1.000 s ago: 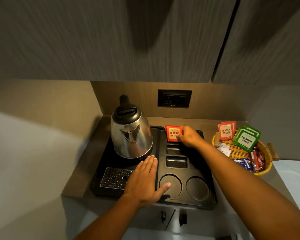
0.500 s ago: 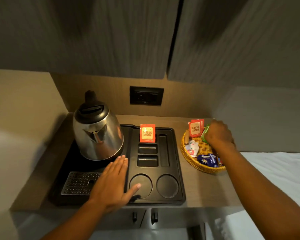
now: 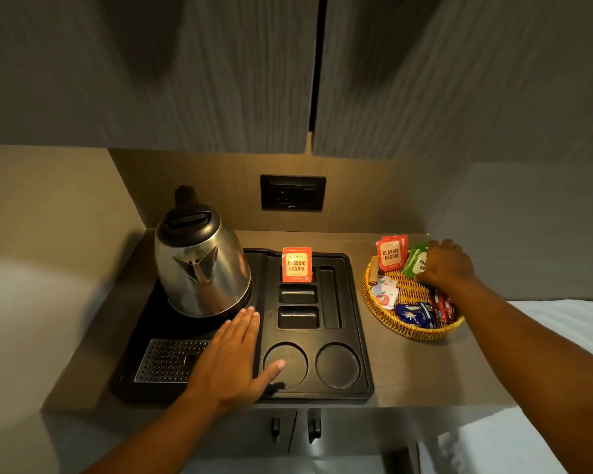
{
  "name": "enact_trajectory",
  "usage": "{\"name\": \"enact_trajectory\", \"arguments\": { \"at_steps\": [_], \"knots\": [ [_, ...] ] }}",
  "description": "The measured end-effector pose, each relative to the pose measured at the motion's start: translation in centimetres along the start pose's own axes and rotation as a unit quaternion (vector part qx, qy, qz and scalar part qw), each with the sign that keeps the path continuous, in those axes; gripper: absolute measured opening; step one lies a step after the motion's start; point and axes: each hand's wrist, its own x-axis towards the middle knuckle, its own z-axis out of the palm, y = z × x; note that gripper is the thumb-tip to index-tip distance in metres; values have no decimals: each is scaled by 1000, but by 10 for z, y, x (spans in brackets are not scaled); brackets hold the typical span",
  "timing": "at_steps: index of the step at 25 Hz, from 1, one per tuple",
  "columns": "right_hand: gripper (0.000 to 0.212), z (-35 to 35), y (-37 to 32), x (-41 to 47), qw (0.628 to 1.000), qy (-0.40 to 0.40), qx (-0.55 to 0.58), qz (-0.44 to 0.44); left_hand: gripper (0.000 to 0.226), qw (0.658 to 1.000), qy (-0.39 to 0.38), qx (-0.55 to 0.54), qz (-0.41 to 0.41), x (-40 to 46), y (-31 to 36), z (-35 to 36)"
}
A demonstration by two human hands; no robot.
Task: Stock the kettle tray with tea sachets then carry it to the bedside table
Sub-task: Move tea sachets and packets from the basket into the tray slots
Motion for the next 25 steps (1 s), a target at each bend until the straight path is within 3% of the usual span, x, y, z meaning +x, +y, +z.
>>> {"name": "enact_trajectory", "arguments": {
  "at_steps": [6, 10, 12, 17, 21, 25],
  "knots": [
    [62, -10, -1, 9, 999, 5, 24, 28, 103, 1000, -1, 9, 7, 0, 0, -3],
    [42, -10, -2, 4, 992, -70, 93, 49, 102, 1000, 7, 8, 8, -3, 0, -2],
    [34, -26, 2, 3, 990, -69, 112, 48, 102, 1000, 8, 1, 8, -3, 1, -3],
    [29, -88, -39, -8, 991, 18, 116, -65, 102, 1000, 2, -2, 8, -4, 2, -4],
    [35, -68, -150, -58, 951, -124, 181, -218, 102, 1000, 0, -1, 10, -5, 3, -5],
    [33, -34, -211, -70, 940, -169, 157, -252, 101, 1000, 2, 1, 9, -6, 3, -6]
  ]
}}
